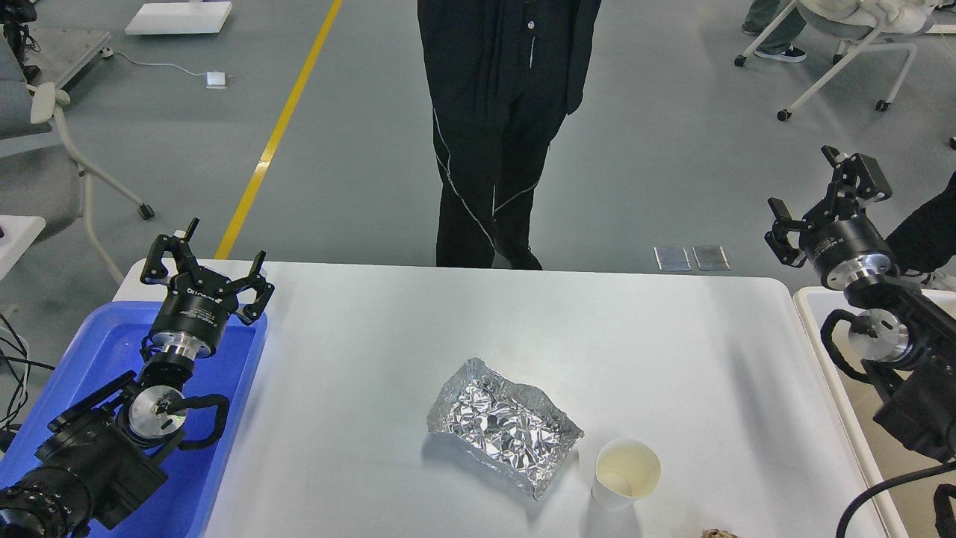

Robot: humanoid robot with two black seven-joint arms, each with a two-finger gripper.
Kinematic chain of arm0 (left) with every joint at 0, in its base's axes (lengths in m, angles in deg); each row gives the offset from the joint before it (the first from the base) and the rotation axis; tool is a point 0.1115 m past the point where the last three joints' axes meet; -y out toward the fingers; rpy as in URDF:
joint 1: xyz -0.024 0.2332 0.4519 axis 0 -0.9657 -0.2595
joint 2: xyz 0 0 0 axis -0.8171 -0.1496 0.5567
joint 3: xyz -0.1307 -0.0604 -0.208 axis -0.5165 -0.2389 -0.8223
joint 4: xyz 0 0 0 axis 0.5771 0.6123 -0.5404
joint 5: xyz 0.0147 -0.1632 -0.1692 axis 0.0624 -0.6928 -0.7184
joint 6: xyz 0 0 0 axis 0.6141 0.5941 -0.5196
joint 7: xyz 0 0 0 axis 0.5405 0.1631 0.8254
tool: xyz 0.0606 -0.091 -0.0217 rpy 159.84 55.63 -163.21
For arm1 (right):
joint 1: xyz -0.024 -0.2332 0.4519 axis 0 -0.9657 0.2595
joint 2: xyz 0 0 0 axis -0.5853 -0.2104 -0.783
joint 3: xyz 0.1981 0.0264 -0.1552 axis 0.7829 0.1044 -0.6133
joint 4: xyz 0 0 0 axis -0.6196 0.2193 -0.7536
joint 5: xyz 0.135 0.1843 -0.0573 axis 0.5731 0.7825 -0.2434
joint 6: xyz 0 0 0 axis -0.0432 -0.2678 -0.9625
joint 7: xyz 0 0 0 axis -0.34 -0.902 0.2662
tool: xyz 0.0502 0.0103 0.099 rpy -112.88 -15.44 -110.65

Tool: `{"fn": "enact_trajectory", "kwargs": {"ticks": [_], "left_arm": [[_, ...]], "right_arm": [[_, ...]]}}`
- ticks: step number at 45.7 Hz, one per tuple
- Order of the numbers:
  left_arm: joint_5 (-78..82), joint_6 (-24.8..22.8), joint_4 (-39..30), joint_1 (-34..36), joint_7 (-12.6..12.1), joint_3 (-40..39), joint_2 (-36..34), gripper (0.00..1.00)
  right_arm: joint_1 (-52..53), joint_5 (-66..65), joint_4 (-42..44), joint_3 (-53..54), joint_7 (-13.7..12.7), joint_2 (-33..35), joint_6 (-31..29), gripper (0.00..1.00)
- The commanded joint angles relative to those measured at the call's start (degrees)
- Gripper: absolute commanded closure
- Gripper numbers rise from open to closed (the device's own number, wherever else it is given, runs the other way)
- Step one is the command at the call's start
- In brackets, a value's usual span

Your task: Tidy desktop

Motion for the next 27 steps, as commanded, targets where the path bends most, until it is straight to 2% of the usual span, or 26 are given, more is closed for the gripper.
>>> {"fn": "enact_trajectory", "kwargs": {"ticks": [1,27], "left_arm": [[0.0,0.0,0.0,0.0,0.0,0.0,0.0,0.00],[0.1,0.1,0.0,0.0,0.0,0.0,0.0,0.00]], "right_arm": [[-0.4,0.0,0.2,-0.5,0.0,-0.2,0.0,0.00],[-2.5,0.1,0.3,0.1,0.0,0.6,0.1,0.00]]}}
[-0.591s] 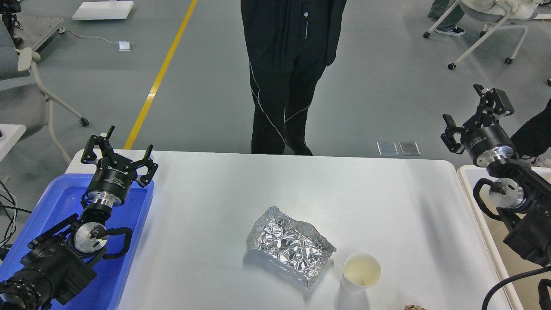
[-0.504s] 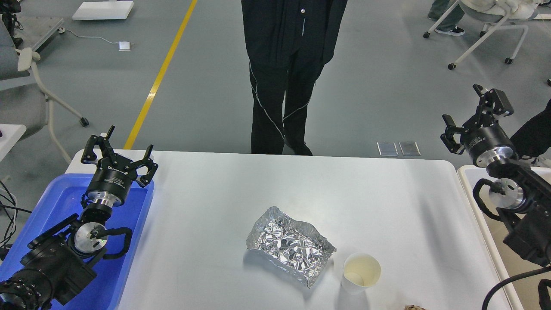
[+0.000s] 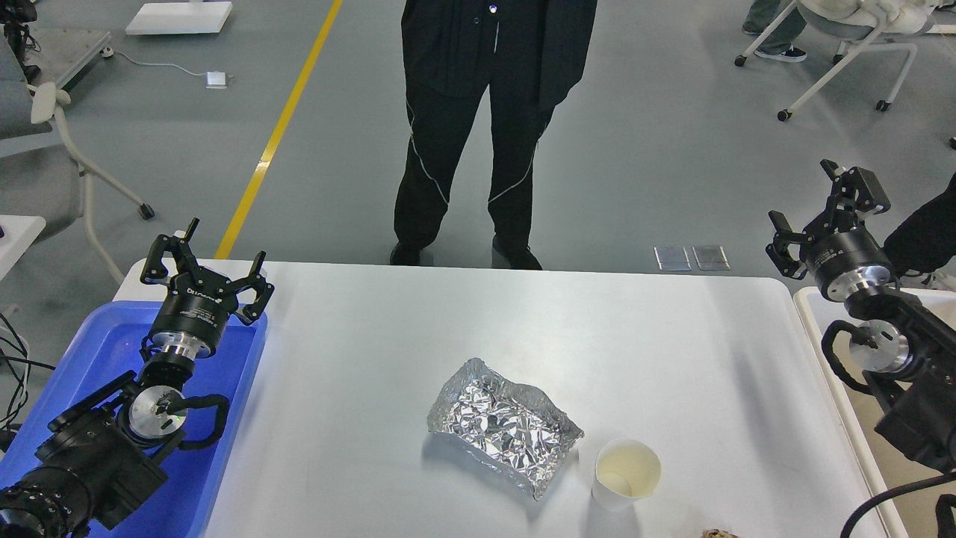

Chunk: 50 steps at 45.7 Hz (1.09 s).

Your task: Tidy desktop

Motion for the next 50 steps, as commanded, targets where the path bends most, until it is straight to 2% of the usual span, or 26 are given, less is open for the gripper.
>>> {"fn": "enact_trajectory", "kwargs": {"ticks": [1,35,50], "left_arm": [[0.0,0.0,0.0,0.0,0.0,0.0,0.0,0.00],[0.0,-0.1,0.0,0.0,0.0,0.0,0.0,0.00],[0.0,0.0,0.0,0.0,0.0,0.0,0.0,0.00]], "right_arm": [[-0.9,0.0,0.0,0.3,0.0,0.5,0.0,0.00],[-1.7,0.0,0.5,-0.4,-0.1,0.8,0.2,0.00],[-2.0,-0.1,-0.3,-2.5,-0.2,5.2,-0.6,0.00]]}}
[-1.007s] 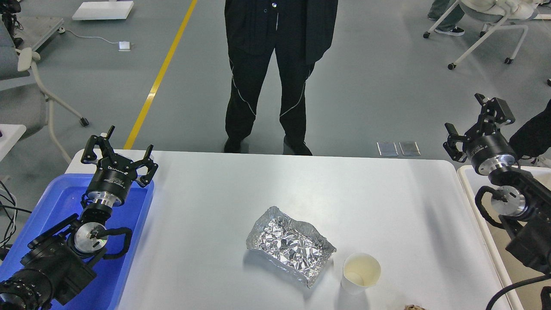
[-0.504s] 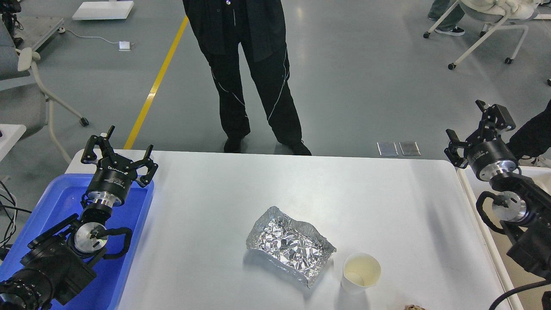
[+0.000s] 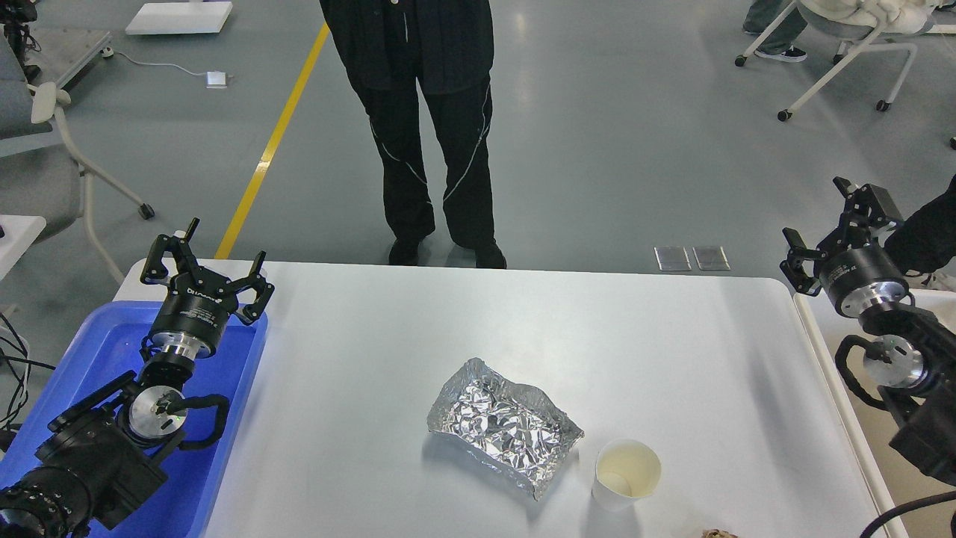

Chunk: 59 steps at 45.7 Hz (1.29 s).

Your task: Tidy desktop

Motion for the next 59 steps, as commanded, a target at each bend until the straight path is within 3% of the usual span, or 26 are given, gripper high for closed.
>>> {"fn": "enact_trajectory", "kwargs": {"ticks": [1,11,21,35,51,59], "left_arm": [[0.0,0.0,0.0,0.0,0.0,0.0,0.0,0.00],[0.0,0.0,0.0,0.0,0.0,0.0,0.0,0.00],[0.0,0.0,0.0,0.0,0.0,0.0,0.0,0.00],[0.0,0.1,0.0,0.0,0.0,0.0,0.0,0.00],[0.0,0.1,0.0,0.0,0.0,0.0,0.0,0.00],[0.0,0.1,0.0,0.0,0.0,0.0,0.0,0.00]], "right_arm": [[0.0,-0.1,-0.7,-2.3,-0.1,3.1,-0.5,0.00],[1.5,-0.2,-1.0,-7.1,-0.1,5.0,-0.5,0.00],[3.4,-0.8,-3.3,-19.1,-0.1,9.2,-0.4,0.00],[14.6,-3.6,-20.7,-43.9,0.1,22.6,-0.4,0.00],[22.8,-33.9,-24.5,-46.8,0.1,25.5,-0.4,0.00],[25.1,-51.7,-38.0,-46.8,0.1,29.1,-0.2,0.01]]}}
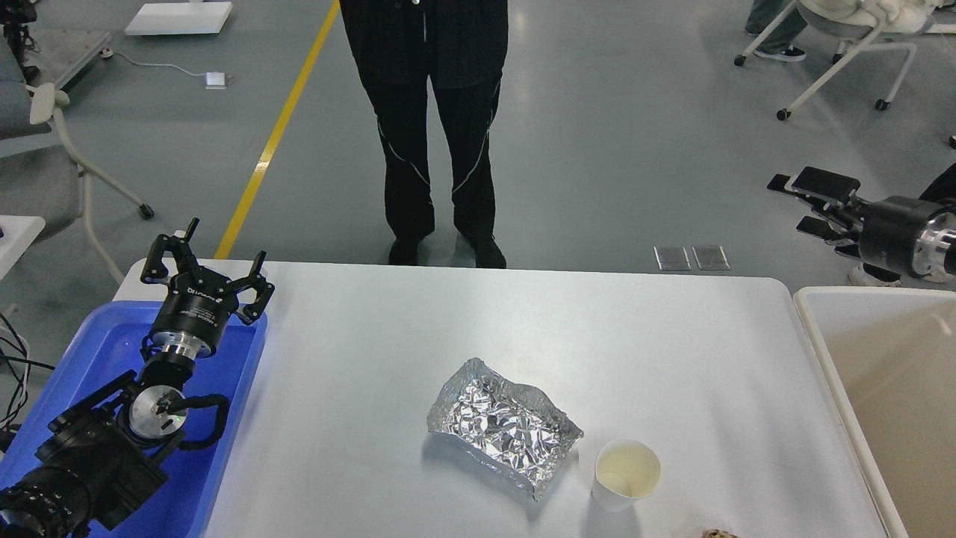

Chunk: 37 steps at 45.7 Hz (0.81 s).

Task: Tidy desktop
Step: 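Move the right gripper forward and down toward the white paper cup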

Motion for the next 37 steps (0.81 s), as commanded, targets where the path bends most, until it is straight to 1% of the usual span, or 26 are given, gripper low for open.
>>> {"fn": "enact_trajectory", "kwargs": {"ticks": [1,4,9,14,18,31,37], "left_arm": [[0.0,0.0,0.1,0.0,0.0,0.0,0.0,0.00],[-0.1,0.0,0.0,0.0,0.0,0.0,0.0,0.00],[0.0,-0.1,0.0,0.0,0.0,0.0,0.0,0.00],[0.0,0.0,0.0,0.0,0.0,0.0,0.0,0.00],[0.0,0.0,0.0,0.0,0.0,0.0,0.0,0.00],[0.0,-0.1,0.1,0.0,0.0,0.0,0.0,0.00],[-0.1,0.0,0.0,0.0,0.0,0.0,0.0,0.00]], "right_arm": [[4.3,-23.2,-14.7,-1.6,0.1,4.8,0.1,0.01],[5.1,-28.0,-20.0,-1.6,0.0,6.2,0.1,0.01],[6.6,-37.3,-26.1,-1.8,0.1,7.6,0.0,0.01],[7.5,-47.7,-29.7,-3.9,0.3,8.1,0.0,0.01],[7.9,-52.9,-31.3,-6.4,0.5,8.1,0.0,0.01],[6.0,-56.6,-33.7,-14.1,0.6,6.6,0.1,0.01],[2.5,-57.8,-33.7,-14.8,0.6,5.9,0.3,0.01]]}}
